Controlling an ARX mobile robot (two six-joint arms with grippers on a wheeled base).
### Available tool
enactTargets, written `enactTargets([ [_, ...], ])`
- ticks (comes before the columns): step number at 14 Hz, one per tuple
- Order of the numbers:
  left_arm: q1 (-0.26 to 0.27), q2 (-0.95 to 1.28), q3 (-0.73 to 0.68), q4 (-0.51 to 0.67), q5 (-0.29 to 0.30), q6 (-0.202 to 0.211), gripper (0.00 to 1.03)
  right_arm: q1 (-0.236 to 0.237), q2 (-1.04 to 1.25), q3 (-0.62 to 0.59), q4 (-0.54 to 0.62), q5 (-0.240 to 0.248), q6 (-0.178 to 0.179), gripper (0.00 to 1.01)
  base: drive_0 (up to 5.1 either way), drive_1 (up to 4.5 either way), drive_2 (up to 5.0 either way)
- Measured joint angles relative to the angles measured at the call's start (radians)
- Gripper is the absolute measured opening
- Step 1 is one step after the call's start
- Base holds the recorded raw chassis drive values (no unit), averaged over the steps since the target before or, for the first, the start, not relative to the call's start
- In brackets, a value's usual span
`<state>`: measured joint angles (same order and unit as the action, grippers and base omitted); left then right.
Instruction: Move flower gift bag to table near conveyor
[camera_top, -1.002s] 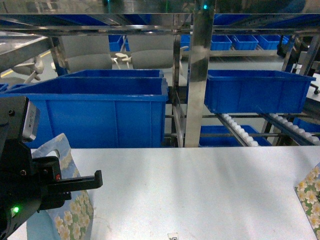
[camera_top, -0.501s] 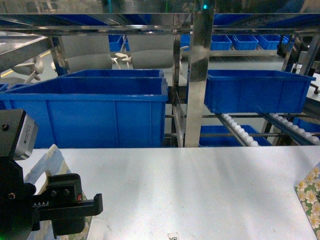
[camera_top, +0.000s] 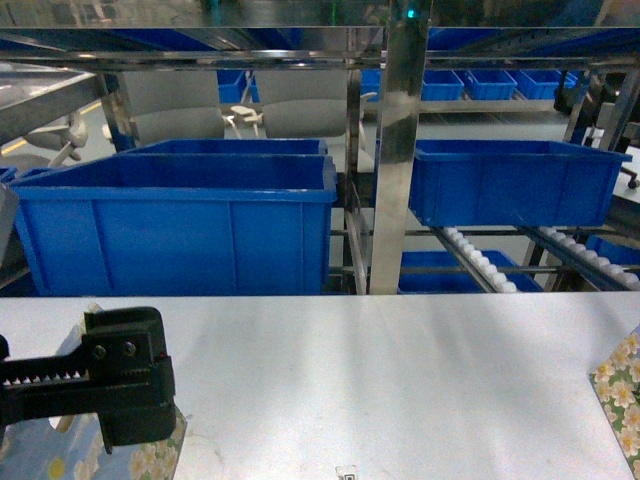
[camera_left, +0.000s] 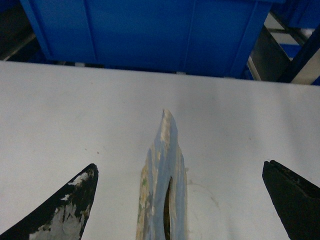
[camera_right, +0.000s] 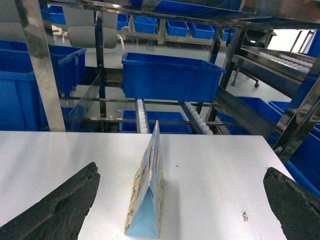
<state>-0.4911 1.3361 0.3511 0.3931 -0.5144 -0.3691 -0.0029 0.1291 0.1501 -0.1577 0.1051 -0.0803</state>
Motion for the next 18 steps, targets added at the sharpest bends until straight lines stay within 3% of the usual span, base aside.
enactTargets([
  [2,0.048,-0.065,0.0,0.014,-0.009,0.054,0.98,0.0,0.0,0.0,0.0,0.0,0.0,0.98,0.0,0.0,0.0],
  [5,0.193,-0.165,-0.02,0.063,0.021,0.174,0.98,0.0,0.0,0.0,0.0,0.0,0.0,0.98,0.0,0.0,0.0],
  [9,0.359,-0.417,-0.022,-0.058,0.171,0.333,0.98,0.0,0.0,0.0,0.0,0.0,0.0,0.98,0.0,0.0,0.0],
  [12,0.507,-0.607,-0.022,-0.212,0.293,0.412,0.98,0.0,0.0,0.0,0.0,0.0,0.0,0.98,0.0,0.0,0.0],
  [13,0.56,-0.679,-0.023,-0.257,0.326,0.461,0.98,0.0,0.0,0.0,0.0,0.0,0.0,0.98,0.0,0.0,0.0],
  [14,0.578,-0.705,-0.023,-0.254,0.328,0.49,0.98,0.0,0.0,0.0,0.0,0.0,0.0,0.98,0.0,0.0,0.0],
  [16,0.575,-0.699,-0.023,-0.259,0.333,0.51,0.98,0.0,-0.001,-0.002,0.014,-0.007,0.005,0.97,0.0,0.0,0.0],
  [17,0.576,-0.697,-0.023,-0.256,0.338,0.51,0.98,0.002,-0.04,-0.046,0.121,-0.076,0.034,0.85,0.0,0.0,0.0],
  [18,0.616,-0.712,-0.08,-0.09,0.484,0.468,0.87,0.003,-0.065,-0.063,0.144,-0.106,0.047,0.73,0.0,0.0,0.0],
])
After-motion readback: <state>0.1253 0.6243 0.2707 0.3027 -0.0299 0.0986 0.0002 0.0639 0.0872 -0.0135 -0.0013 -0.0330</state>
